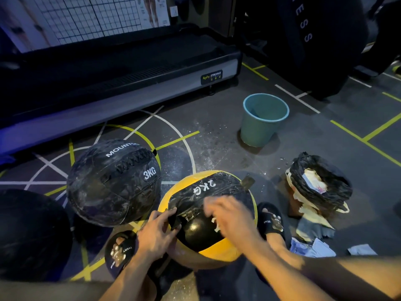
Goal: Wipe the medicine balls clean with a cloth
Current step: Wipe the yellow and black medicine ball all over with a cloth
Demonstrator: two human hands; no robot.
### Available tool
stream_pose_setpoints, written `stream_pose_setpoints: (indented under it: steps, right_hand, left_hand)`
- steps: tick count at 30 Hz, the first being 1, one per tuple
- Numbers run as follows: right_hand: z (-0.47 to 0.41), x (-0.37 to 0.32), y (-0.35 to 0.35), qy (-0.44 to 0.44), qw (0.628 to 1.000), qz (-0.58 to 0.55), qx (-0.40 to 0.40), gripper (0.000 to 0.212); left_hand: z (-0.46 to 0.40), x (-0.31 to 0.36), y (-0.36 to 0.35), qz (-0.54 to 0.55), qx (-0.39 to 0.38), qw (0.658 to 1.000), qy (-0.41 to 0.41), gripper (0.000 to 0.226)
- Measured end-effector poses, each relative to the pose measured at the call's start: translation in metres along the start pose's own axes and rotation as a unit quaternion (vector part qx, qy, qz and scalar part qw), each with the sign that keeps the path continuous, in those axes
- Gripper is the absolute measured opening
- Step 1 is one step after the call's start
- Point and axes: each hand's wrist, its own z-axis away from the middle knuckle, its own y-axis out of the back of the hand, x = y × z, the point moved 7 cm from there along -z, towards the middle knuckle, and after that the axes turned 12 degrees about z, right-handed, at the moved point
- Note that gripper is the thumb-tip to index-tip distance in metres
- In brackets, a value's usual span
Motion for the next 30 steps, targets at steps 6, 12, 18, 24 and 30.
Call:
stream_pose_setpoints:
  steps: [6, 12, 18, 24, 30]
  right_hand:
    - [-0.013, 0.042, 0.002, -0.237, 0.970, -0.044, 0.028, 0.026]
    - [-0.019, 0.006, -0.008, 0.003, 1.000, 0.017, -0.024, 0.034]
    - [-0.026, 0.034, -0.005, -0.172, 0.985, 0.016, -0.014, 0.028]
    - [-0.014, -0.063, -0.022, 0.076, 0.996, -0.010, -0.034, 0.026]
    - [-0.006, 0.065, 0.005, -0.210, 0.978, 0.004, 0.015, 0.027]
  left_hand:
    - [0.004, 0.002, -0.003, 0.017, -0.001, 1.000, -0.010, 0.066]
    - [0.006, -0.002, -0.003, 0.023, 0.000, 1.000, -0.010, 0.072]
    - [0.006, 0.001, -0.004, 0.024, 0.004, 1.000, -0.016, 0.066]
    - [0.005, -0.004, -0.002, 0.014, 0.006, 1.000, 0.002, 0.073]
    - [0.002, -0.008, 0.004, 0.043, 0.046, 0.998, 0.008, 0.055]
